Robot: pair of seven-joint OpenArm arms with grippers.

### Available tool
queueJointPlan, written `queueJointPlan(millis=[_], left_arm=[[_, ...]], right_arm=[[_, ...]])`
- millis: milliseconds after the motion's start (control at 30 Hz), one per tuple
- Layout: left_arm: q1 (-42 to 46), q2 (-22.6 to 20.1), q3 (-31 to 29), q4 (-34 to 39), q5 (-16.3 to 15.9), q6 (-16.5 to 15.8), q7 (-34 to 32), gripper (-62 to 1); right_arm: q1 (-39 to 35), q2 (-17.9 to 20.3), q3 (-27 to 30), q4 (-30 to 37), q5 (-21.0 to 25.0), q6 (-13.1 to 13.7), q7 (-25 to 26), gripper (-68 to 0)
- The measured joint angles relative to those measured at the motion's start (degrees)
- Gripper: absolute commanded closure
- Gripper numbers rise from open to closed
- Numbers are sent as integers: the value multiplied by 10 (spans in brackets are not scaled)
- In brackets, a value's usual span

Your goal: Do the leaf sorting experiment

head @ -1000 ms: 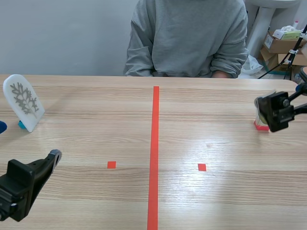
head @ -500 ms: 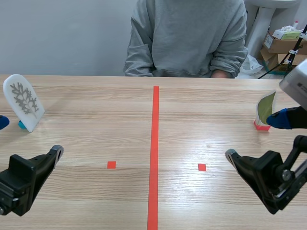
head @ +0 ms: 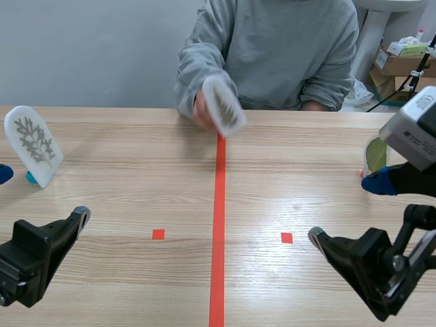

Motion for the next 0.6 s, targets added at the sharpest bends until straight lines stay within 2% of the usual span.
queueJointPlan(millis=[167, 367, 600], left_arm=[[0, 0, 0, 0, 0, 0, 0, -623], [0, 0, 0, 0, 0, 0, 0, -623], [0, 0, 0, 0, 0, 0, 0, -623]], right_arm=[[0, 0, -16, 0, 2, 1, -1, -578], [0, 0, -17, 0, 49, 0, 3, -578], [0, 0, -17, 0, 53, 0, 3, -578]])
